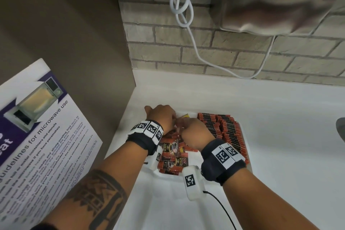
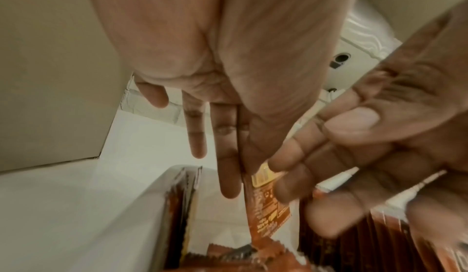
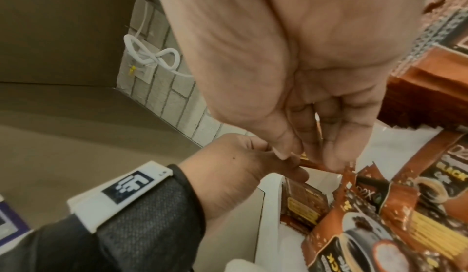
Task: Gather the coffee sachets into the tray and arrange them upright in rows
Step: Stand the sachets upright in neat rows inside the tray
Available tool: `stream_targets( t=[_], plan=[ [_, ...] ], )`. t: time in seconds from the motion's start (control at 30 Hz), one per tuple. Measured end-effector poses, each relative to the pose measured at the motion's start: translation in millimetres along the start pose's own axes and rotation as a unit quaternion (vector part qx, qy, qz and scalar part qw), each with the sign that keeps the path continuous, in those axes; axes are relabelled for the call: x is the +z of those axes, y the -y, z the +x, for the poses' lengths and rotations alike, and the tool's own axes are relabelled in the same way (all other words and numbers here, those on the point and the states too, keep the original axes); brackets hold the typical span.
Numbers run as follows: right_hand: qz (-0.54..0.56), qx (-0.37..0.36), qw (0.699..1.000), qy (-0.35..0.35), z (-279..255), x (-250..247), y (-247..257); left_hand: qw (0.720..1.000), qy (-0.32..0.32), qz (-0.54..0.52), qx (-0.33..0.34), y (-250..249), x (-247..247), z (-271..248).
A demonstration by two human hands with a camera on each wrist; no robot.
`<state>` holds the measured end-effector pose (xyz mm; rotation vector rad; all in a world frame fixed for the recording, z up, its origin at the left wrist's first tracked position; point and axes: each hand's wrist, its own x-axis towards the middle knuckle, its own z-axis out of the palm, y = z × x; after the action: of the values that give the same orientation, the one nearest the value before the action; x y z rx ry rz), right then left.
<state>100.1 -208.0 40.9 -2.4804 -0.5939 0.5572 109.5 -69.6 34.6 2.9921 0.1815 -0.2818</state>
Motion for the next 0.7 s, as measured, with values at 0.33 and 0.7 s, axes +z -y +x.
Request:
stream_targets(
  t=[0.33, 0.7],
  plan=[
    [0.029, 0.14, 0.989, 0.025, -3.6, 31.8, -3.7, 0.968, -0.098, -0.229, -0.031, 21.6, -3.0, -18.1],
    [0.063, 0.11, 0.992, 0.012, 0.7, 37.4, 12.8, 0.957, -0.12, -0.263, -0.034, 30.6, -11.5, -35.2]
  ],
)
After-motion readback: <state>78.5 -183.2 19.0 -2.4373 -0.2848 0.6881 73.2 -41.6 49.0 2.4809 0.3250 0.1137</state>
